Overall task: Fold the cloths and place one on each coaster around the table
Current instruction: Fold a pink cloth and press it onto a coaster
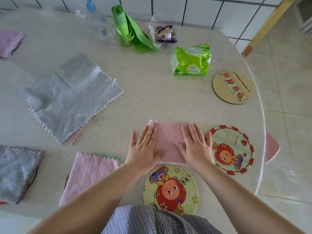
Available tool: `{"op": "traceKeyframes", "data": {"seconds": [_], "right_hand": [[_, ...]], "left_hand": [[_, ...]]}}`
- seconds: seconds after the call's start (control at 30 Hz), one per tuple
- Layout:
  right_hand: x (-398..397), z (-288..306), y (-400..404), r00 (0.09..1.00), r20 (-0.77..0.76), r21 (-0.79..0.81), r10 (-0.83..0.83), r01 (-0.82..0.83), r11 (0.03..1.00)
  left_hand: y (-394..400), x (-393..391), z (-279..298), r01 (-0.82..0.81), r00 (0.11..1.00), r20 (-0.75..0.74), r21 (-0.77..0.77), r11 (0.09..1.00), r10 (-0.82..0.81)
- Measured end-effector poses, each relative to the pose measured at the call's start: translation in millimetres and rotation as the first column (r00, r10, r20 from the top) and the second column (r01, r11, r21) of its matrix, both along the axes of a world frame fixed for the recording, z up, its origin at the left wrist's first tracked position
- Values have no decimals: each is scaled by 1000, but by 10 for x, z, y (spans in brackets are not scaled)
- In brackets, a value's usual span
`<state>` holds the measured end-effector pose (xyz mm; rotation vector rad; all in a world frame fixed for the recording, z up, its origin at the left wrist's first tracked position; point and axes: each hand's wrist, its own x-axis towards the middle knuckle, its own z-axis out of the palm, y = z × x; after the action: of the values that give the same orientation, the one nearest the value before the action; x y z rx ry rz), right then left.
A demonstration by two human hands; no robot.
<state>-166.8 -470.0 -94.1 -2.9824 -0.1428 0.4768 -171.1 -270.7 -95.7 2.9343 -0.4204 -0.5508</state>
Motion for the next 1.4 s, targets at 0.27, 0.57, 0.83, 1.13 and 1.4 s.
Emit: {"op": "traceKeyframes", "data": {"seconds": [0.27,0.57,0.83,1.13,1.4], "right_hand": [[-215,346,-22,901,-118,579,-418,404,708],[-99,418,193,362,-810,477,-462,864,-159],[-374,555,94,407,-830,470,-382,879,-84],[-1115,548,54,480,-764,516,-431,856,38],[-1446,417,57,533,-709,546,-462,829,119]], "left_hand": [[85,-78,189,-361,929,-39,-308,880,368],[74,31,397,-671,741,-475,-515,534,475],[155,-214,540,-780,625,-687,-551,295,370],[189,-924,426,-694,712,-660,-610,382,239],[211,-1183,263,-588,801,-568,-684,432,191]]}}
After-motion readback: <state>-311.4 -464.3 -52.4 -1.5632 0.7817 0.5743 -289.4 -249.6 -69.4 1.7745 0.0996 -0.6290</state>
